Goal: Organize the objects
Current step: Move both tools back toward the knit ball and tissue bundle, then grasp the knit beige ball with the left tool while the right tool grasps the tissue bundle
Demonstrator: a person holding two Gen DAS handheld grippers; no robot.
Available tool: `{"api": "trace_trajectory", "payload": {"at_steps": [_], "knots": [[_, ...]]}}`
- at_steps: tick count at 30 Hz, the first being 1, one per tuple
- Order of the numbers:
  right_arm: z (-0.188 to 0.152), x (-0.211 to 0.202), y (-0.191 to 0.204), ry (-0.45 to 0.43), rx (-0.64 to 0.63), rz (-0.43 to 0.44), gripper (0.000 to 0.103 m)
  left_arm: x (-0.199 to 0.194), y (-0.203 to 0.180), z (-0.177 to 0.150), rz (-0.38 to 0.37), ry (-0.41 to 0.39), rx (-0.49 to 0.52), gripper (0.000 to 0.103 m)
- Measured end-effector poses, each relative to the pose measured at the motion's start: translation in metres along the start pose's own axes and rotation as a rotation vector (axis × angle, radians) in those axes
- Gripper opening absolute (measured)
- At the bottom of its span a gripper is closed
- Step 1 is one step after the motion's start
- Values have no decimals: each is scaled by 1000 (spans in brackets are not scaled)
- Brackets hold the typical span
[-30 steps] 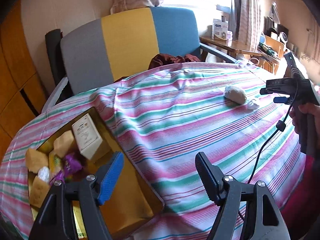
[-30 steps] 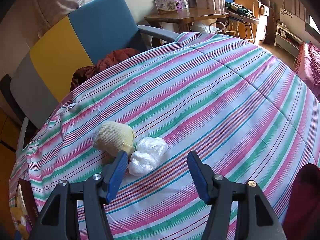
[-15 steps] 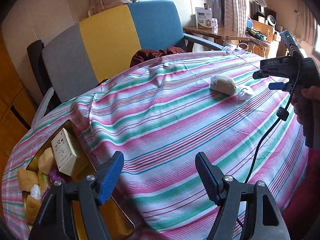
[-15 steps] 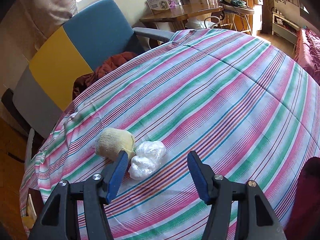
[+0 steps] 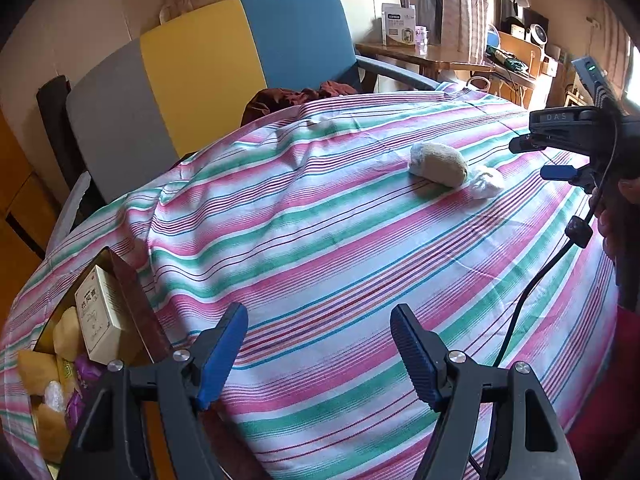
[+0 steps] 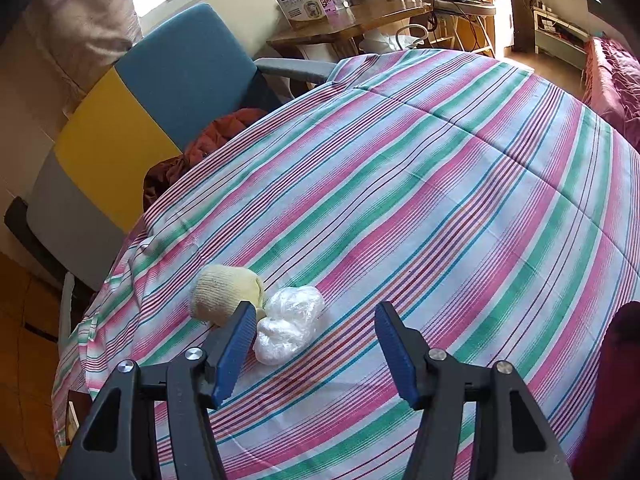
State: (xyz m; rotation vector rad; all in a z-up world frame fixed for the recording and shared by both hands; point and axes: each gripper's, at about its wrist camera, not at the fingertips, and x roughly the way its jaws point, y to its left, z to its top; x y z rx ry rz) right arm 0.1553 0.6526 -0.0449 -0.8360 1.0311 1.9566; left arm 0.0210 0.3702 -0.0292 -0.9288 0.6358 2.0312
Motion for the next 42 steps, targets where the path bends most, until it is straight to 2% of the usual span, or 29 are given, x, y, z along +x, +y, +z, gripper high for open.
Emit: {"api": "trace_trajectory", "payload": {"at_steps": [9,14,18,22,29,33,38,40,42], "knots": [[2,0,-8,6,45,11,63,15,-9,11,-12,10,13,75],[3,0,-15,5,83,19,63,33,-7,21,-45,42,-25,75],[4,-1,-21,2,115,25,63,54,2,37,-126,89,-124,74],[4,0,-24,7,142,35,63,69,5,61,-220,115,-225,65],[3,2,-34,14,199,59,63,90,-26,109,-370,119,-290,68],[2,3,-41,23,242,79,63,107,-50,137,-359,109,-260,69],[2,3,-44,29,266,94,63,136,-81,163,-346,128,-202,79],[3,4,-45,29,265,89,63,153,-88,169,-340,162,-222,83],[3,6,-45,37,262,82,63,172,-96,168,-343,220,-234,83]]}}
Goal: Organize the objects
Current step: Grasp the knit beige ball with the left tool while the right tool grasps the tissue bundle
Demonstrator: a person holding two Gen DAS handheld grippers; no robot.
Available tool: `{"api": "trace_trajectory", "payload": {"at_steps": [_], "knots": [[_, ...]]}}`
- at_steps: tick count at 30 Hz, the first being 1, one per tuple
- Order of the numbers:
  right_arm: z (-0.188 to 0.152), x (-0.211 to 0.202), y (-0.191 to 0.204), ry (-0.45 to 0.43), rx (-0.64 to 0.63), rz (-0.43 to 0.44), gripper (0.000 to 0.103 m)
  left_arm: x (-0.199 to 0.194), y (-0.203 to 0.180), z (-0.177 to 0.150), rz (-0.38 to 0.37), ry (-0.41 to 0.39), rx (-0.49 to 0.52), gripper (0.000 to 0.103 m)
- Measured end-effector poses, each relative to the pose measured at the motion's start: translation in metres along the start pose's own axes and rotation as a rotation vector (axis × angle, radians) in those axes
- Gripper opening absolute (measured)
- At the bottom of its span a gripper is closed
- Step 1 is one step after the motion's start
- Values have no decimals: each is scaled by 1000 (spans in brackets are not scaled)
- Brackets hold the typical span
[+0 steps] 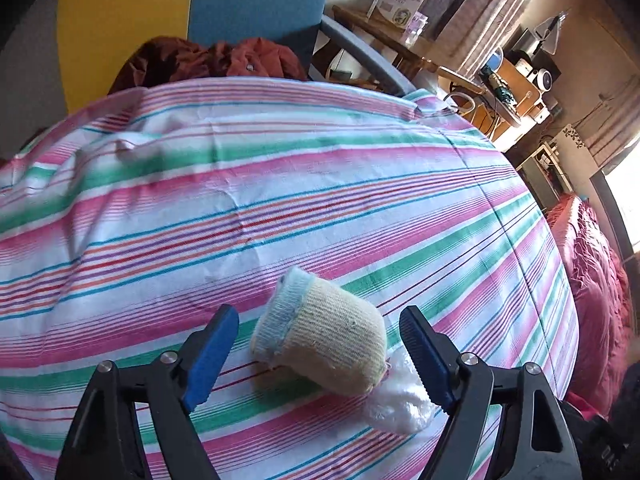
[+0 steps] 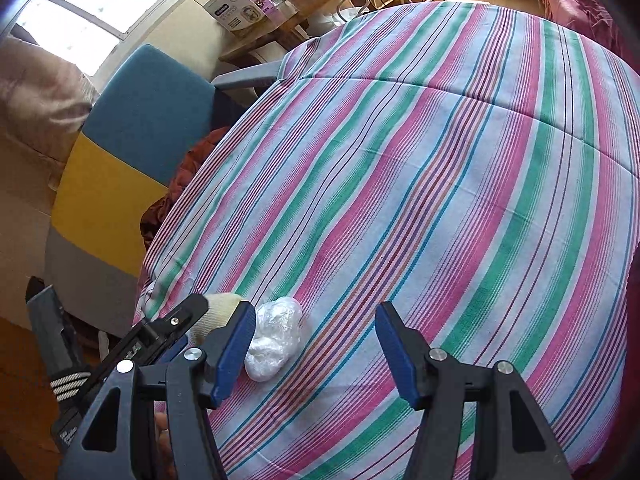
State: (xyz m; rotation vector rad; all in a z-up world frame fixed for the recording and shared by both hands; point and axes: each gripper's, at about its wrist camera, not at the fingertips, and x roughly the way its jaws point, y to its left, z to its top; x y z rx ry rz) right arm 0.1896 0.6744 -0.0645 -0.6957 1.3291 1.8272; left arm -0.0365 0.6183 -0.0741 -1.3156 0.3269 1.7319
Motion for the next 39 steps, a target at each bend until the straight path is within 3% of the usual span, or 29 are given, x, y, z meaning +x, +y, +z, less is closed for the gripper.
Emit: {"api": "trace_trajectory", "payload": {"at_steps": [2,5,9,12,19,23,31,32,34,39], "knots": [[0,2,0,10,-1,-5,63,15,2,-6,-8,50,-4,74],[0,5,1,18,-12,-14,63,5,8,-19,-62,-5,3,67],[0,8,8,28,-47,-9,63,-17,37,-48,-75,-39,-49,66],[-3,15,13,60,-75,4,63,-40,60,-78,-48,-67,-61,66],[-10,32,26,99,-139,1,63,-93,87,-158,1,-139,23,66],[-12,38,35,77,-177,-19,63,-111,93,-193,16,-175,52,67],[-19,58,54,104,-285,-33,63,-116,79,-217,90,-240,137,67],[-20,61,56,116,-303,-42,62,-115,80,-218,93,-244,133,67],[-22,62,59,115,-344,-80,37,-113,81,-218,95,-252,119,67],[-27,60,66,118,-403,-92,36,-113,83,-220,110,-269,105,68]]}}
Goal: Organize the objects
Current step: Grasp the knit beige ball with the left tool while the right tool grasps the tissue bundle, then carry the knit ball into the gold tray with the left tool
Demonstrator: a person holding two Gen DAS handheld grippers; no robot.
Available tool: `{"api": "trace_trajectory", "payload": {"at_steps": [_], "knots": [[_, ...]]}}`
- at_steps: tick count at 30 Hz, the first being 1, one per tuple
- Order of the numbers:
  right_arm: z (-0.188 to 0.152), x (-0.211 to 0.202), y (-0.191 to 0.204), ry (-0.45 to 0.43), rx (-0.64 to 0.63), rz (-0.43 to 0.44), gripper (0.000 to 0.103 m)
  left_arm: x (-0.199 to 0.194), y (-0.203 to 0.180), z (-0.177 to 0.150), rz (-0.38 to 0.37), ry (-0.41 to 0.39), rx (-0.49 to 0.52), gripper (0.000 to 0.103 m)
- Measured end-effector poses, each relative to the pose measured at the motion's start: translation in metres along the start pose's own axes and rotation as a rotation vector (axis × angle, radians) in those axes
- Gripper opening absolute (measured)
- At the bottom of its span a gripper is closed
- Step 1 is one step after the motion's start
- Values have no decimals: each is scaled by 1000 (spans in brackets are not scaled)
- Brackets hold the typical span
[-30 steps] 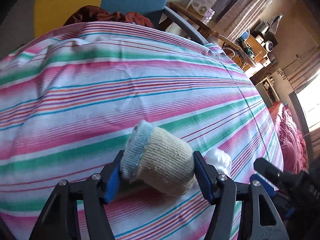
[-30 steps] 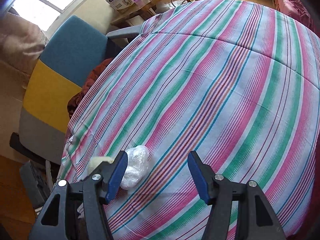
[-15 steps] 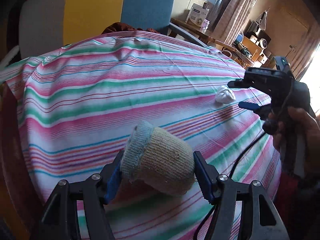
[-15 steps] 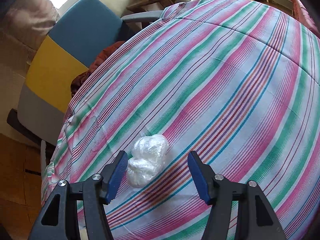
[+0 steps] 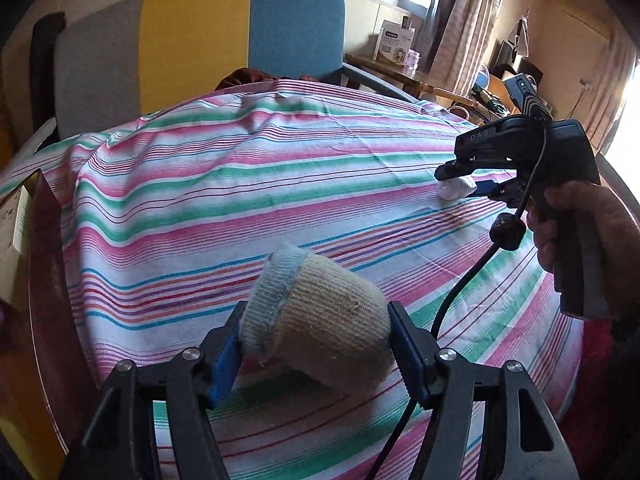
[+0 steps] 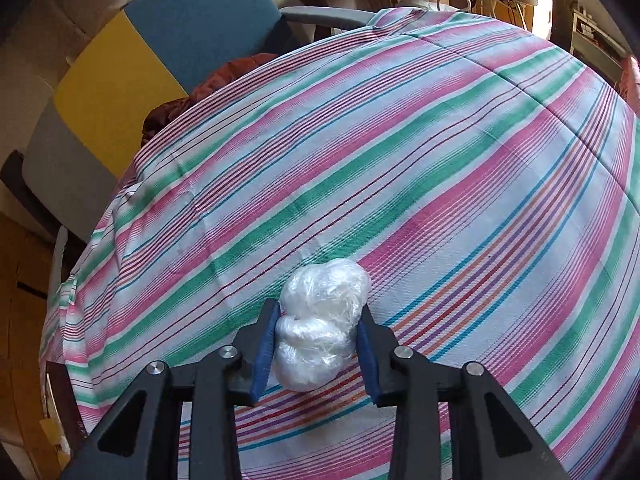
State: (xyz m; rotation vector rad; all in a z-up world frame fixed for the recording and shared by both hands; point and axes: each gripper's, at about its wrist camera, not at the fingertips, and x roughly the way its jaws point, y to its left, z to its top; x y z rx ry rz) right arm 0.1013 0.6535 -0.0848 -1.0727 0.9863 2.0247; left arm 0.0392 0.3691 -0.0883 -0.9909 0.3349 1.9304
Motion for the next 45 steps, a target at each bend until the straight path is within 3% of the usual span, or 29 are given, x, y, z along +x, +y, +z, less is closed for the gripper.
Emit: {"api": "trace_trajectory", "payload": {"at_steps": [7,27,37,45], "knots": [[-6,10,13,36,-99,-32,37,1,-1,0,10,-2,14,68],[-9,12,25,26,-172,-80,37,-14,-10,-3,61,-50,55,67],[-12,14,33,10,-237,-120,37,-78,-3,13,122,-143,70,67],[-18,15,38,-8,-291,-155,36,-126,42,8,215,-177,0,67]]}}
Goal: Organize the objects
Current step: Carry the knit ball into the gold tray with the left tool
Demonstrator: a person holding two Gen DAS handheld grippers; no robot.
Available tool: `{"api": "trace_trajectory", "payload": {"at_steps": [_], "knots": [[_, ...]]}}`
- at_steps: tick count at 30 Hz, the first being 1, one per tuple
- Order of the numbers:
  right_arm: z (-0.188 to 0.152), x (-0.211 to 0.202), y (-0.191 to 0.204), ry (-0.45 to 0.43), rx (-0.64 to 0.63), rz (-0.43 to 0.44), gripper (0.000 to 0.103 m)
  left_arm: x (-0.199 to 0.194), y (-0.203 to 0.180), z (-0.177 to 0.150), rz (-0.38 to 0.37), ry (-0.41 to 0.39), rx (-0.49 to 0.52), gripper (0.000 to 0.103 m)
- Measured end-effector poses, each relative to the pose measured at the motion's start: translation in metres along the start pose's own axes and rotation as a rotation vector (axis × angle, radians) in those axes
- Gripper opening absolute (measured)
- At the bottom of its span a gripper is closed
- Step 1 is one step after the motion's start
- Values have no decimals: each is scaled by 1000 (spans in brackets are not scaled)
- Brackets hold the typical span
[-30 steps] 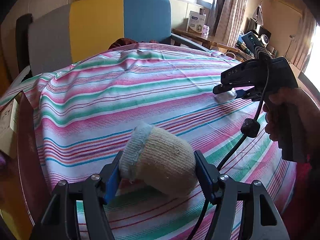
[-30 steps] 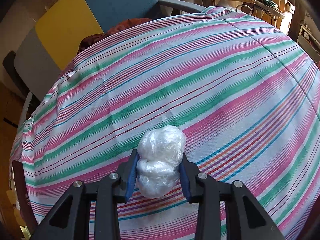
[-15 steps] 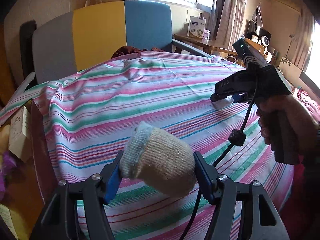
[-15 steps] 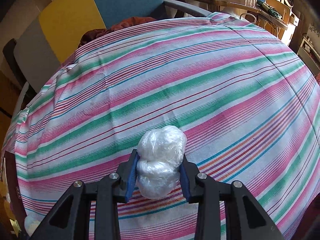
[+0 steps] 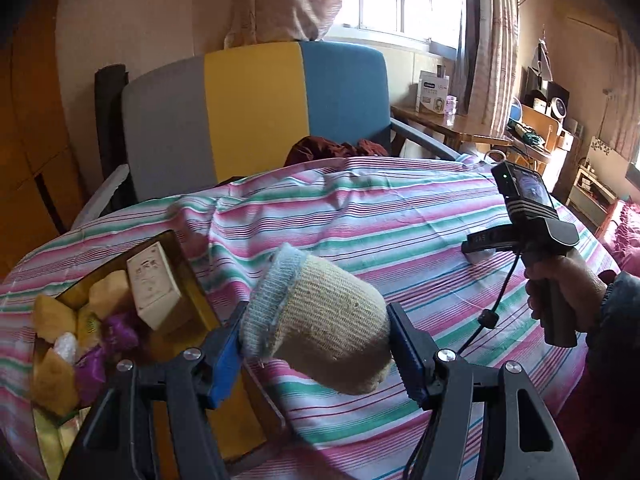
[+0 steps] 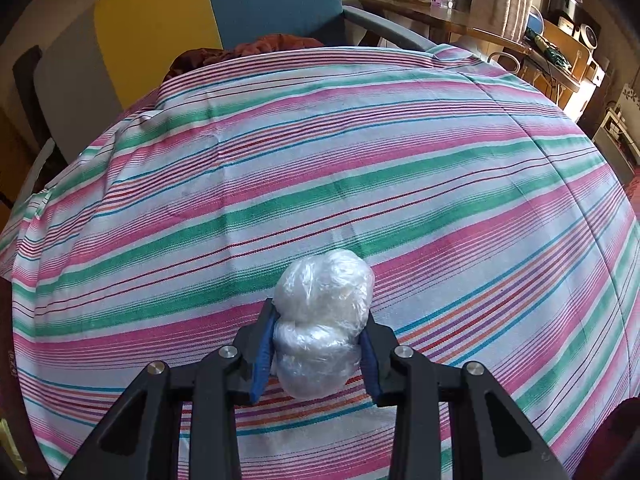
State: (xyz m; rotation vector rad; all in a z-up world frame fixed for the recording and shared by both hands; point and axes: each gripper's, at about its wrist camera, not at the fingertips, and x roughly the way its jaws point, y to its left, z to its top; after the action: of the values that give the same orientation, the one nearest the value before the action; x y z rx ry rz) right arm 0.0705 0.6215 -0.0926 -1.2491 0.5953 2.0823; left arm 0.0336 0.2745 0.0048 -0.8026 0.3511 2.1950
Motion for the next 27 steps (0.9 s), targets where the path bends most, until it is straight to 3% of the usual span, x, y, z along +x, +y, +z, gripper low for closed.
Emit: {"api": "trace_trajectory", "payload": {"at_steps": [6,12,16,19,27], "knots": [[-2,-1,4,-2,-20,-14,36,-10,46,-16,58,29,-84,67],[-1,-1,8,1,-39,-13,36,-11,125,-48,88,124,-320,67],[-3,-2,9,5,-40,-5,36,-12,160,-64,56,155,-429,67],[-2,-2,10,8,-40,3,36,-3,169,-68,85,187,-450,67],[-2,-3,10,10,-49,2,36,11,169,-74,217,236,-380,71]]}}
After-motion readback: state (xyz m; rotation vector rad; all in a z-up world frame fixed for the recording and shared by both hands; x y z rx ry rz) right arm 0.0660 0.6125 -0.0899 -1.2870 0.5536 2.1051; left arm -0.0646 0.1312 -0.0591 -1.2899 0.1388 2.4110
